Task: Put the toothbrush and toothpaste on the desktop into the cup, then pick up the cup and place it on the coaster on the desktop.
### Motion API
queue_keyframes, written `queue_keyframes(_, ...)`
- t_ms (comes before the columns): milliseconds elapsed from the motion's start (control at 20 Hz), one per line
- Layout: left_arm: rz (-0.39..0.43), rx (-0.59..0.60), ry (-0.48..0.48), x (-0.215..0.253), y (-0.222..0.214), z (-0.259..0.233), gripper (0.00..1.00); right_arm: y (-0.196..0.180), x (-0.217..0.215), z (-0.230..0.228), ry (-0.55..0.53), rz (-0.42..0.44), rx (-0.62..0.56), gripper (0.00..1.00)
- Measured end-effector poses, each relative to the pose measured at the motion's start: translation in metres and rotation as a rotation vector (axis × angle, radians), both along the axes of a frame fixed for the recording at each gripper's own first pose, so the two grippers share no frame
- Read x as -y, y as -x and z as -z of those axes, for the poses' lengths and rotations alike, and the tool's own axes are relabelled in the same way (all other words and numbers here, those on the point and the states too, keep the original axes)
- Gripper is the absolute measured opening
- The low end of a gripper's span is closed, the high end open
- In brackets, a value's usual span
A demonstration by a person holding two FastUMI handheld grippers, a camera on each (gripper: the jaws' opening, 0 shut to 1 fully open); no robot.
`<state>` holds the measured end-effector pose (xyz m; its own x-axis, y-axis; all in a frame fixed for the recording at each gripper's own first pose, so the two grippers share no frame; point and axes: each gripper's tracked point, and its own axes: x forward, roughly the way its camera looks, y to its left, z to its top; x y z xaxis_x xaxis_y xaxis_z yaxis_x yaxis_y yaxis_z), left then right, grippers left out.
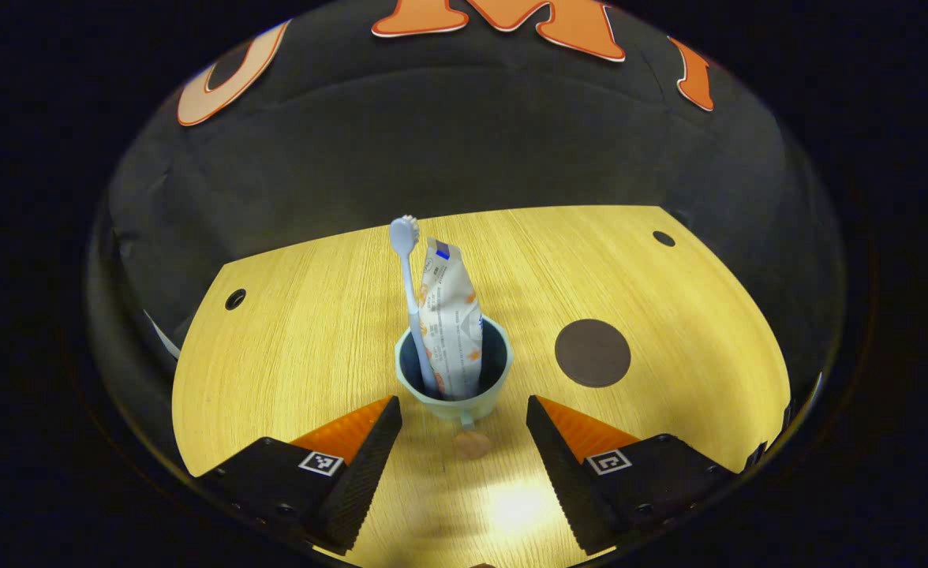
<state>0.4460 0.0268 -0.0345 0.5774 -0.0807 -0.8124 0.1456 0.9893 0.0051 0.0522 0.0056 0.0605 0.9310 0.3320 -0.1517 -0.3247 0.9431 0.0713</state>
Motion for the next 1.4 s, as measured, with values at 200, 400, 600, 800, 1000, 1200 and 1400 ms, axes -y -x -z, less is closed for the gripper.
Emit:
queue_keyframes(200,-0.005,-0.058,-0.027,0.002,0.001,0.003,0.85,0.001,0.002,-0.004,-0.005,-0.009,0.012,0.91)
queue_keyframes(400,-0.036,-0.090,-0.030,-0.003,0.002,0.011,0.72,0.005,0.004,-0.001,-0.026,-0.019,0.018,0.91)
queue_keyframes(600,-0.066,-0.139,-0.011,-0.005,0.009,0.023,0.55,0.006,0.006,0.017,-0.050,-0.025,-0.011,0.92)
queue_keyframes(800,-0.087,-0.149,0.004,-0.005,0.009,0.025,0.27,0.002,0.008,0.023,-0.072,-0.018,-0.018,0.91)
queue_keyframes(1000,-0.097,-0.132,0.034,-0.008,0.012,0.025,0.23,0.002,0.008,0.019,-0.088,-0.017,0.000,0.92)
queue_keyframes(1200,-0.111,-0.112,0.075,-0.006,0.012,0.022,0.21,0.005,0.007,0.021,-0.089,-0.020,0.003,0.96)
queue_keyframes(1400,-0.104,-0.087,0.085,-0.007,0.013,0.023,0.21,0.005,0.009,0.021,-0.091,-0.014,0.004,0.92)
